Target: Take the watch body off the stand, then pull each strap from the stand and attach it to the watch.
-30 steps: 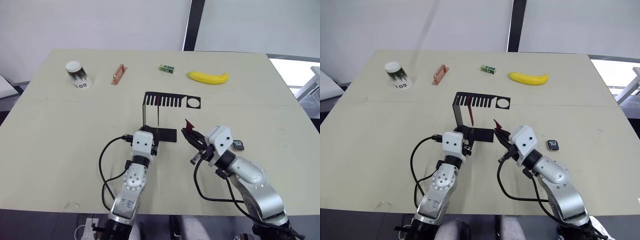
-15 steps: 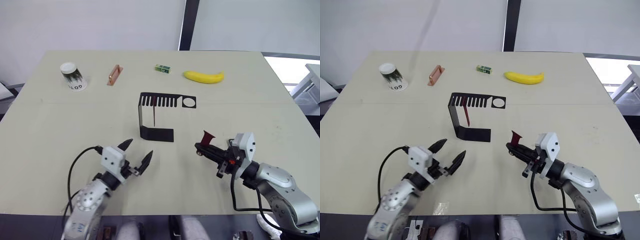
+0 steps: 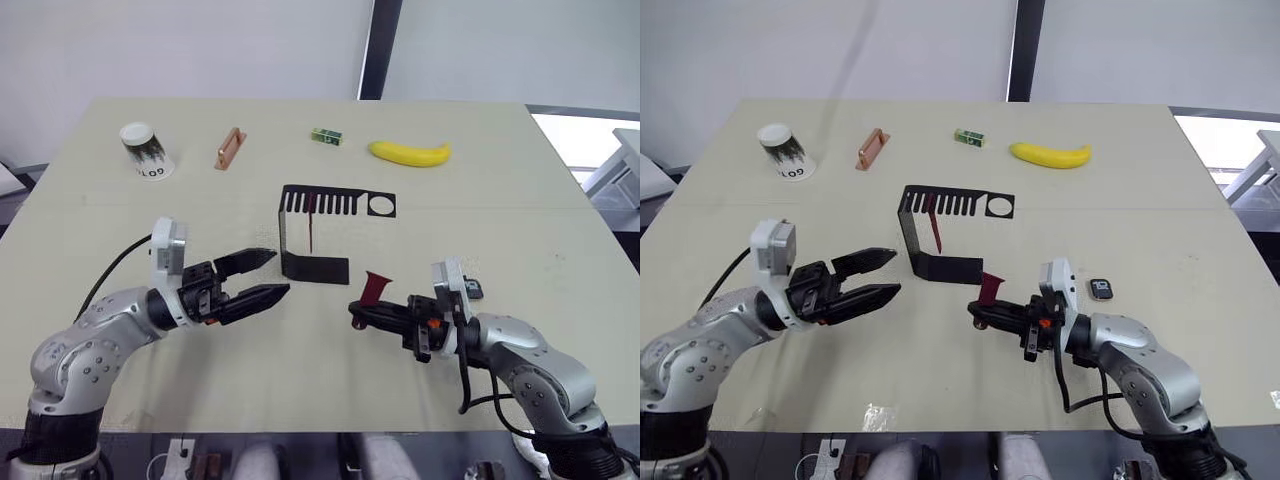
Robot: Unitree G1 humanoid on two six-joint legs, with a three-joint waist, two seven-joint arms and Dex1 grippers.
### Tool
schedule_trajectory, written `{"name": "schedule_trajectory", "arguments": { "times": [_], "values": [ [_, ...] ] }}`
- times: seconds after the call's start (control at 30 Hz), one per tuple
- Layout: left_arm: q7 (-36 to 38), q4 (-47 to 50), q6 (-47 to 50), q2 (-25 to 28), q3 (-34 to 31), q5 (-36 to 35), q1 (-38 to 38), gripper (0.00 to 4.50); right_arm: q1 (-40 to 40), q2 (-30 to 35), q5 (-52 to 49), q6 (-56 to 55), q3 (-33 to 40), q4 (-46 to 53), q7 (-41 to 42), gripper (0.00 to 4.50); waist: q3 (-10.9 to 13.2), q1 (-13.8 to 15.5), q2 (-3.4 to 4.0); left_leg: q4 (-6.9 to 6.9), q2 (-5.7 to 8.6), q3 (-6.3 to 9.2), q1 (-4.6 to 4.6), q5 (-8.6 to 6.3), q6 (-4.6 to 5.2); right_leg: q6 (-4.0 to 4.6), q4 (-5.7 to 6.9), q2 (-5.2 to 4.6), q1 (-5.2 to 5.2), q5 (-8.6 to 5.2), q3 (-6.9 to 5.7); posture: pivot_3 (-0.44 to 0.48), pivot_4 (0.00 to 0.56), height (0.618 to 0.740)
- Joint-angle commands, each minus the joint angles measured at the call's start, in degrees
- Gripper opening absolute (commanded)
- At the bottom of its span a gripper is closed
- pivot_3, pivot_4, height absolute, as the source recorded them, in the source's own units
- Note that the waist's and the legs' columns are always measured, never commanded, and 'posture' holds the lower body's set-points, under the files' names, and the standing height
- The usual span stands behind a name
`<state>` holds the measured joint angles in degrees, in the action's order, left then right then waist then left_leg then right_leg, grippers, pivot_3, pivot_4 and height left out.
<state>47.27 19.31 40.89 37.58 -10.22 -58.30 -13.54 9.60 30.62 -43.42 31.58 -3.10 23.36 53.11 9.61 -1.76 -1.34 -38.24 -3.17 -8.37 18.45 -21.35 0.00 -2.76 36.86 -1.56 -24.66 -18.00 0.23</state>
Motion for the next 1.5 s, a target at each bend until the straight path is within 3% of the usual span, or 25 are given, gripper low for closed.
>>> {"name": "schedule_trajectory", "arguments": {
  "times": [0.03, 0.37, 0.63, 0.77, 1.5],
  "values": [
    [0.8, 0.4, 1.7, -1.0, 2.2, -0.4, -2.9, 4.49, 1.7, -0.9, -1.4, 0.7, -0.6, 0.2, 1.3, 0.0, 0.0, 0.0, -0.01, -0.01, 0.0, -0.01, 0.02, 0.0, -0.01, 0.0, 0.01, 0.01, -0.02, 0.0, 0.01, 0.0, 0.15, 0.738],
    [0.6, 1.0, 1.9, -7.3, 7.0, 1.3, -4.3, 4.49, 5.6, -3.5, -4.7, 4.6, -1.8, 1.6, 0.3, 0.0, 0.0, 0.1, -0.01, -0.05, -0.01, 0.0, 0.0, 0.05, -0.08, 0.0, 0.1, 0.02, -0.03, 0.0, 0.03, 0.0, 0.15, 0.738],
    [-1.2, -1.1, 9.8, -10.0, 4.4, -9.4, -5.5, 4.49, 7.6, -6.2, -9.5, 8.7, -1.6, 2.9, -1.2, 0.0, 0.0, 0.0, -0.01, -0.08, -0.01, 0.01, 0.01, 0.05, -0.08, 0.0, 0.12, 0.01, -0.03, 0.0, 0.03, 0.0, 0.15, 0.738],
    [-2.8, -2.5, 10.7, -11.6, 3.7, -11.4, -6.9, 4.49, 8.3, -7.1, -11.0, 10.2, -1.6, 2.8, -1.9, 0.0, 0.0, 0.1, -0.01, -0.08, 0.0, 0.03, 0.01, 0.06, -0.09, 0.0, 0.13, 0.0, -0.03, 0.0, 0.02, 0.0, 0.15, 0.738],
    [-7.9, -3.3, 11.9, -15.5, 2.3, -14.3, -7.6, 4.49, 6.9, -15.3, -10.2, 8.0, -1.6, 1.4, -7.9, 0.0, 0.0, 0.0, -0.01, -0.1, 0.0, 0.04, 0.04, 0.06, -0.1, -0.01, 0.13, 0.01, -0.04, 0.01, 0.01, 0.0, 0.15, 0.738]
  ]
}}
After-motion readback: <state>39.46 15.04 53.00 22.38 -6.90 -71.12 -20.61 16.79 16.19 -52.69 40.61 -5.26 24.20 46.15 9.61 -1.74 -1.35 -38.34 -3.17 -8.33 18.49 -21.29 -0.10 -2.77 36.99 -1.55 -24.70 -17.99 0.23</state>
